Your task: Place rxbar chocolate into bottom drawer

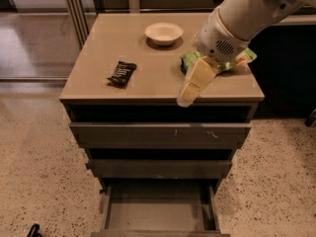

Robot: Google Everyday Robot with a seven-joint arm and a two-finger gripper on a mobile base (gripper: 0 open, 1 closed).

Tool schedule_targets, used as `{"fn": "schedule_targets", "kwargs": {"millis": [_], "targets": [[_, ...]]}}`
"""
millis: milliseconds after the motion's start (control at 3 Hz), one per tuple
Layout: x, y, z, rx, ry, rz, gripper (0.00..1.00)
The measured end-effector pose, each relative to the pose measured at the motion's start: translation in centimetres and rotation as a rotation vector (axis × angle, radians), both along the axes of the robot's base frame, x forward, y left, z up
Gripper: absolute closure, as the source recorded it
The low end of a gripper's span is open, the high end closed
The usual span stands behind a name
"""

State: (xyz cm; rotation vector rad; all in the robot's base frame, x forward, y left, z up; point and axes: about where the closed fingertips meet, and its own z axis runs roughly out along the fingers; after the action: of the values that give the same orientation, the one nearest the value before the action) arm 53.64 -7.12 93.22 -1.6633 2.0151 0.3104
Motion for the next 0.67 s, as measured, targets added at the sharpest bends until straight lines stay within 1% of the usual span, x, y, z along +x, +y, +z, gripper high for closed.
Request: {"fn": "schedule_targets", "kwargs": {"millis": [333,667], "targets": [[2.1,5.7,0.5,0.094,-0.060,0.037,0.00],[3.8,10.4,0.6,0.154,-0.099,0.047,0.00]]}}
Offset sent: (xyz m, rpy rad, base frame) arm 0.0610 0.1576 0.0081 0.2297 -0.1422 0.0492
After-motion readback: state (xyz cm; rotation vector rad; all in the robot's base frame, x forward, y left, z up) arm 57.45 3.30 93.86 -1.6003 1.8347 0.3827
